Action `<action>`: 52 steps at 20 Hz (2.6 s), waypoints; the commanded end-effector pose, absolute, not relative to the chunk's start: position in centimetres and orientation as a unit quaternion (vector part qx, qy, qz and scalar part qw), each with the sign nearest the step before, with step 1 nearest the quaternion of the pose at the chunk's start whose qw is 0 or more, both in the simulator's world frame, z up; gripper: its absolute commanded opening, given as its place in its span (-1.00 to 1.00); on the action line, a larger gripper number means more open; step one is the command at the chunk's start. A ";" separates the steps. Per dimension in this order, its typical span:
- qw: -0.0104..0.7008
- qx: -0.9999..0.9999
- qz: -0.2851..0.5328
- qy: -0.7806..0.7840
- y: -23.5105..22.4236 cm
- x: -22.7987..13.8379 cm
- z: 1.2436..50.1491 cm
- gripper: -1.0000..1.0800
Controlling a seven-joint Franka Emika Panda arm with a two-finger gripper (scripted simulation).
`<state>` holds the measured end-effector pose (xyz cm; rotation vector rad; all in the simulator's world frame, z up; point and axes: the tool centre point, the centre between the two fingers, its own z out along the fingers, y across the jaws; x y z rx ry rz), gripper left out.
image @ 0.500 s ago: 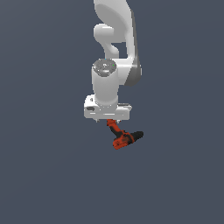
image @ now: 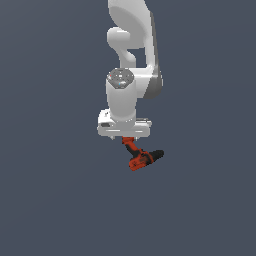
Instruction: Pick up the object and move it to a goal position.
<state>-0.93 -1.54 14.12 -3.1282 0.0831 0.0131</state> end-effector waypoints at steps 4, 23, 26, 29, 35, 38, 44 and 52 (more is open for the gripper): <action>0.008 -0.999 0.007 0.031 -1.5 -0.8 14.0 1.00; 0.066 -0.981 0.082 0.162 -1.3 3.2 10.7 1.00; 0.082 -0.973 0.101 0.191 -1.1 4.0 9.9 1.00; 0.098 -0.963 0.122 0.219 -0.9 4.8 9.1 1.00; 0.131 -0.939 0.163 0.271 -0.5 6.0 7.6 1.00; 0.148 -0.926 0.185 0.295 -0.2 6.5 6.9 1.00; 0.181 -0.895 0.228 0.337 0.2 7.3 5.7 1.00; 0.225 -0.849 0.287 0.382 0.5 7.9 4.5 1.00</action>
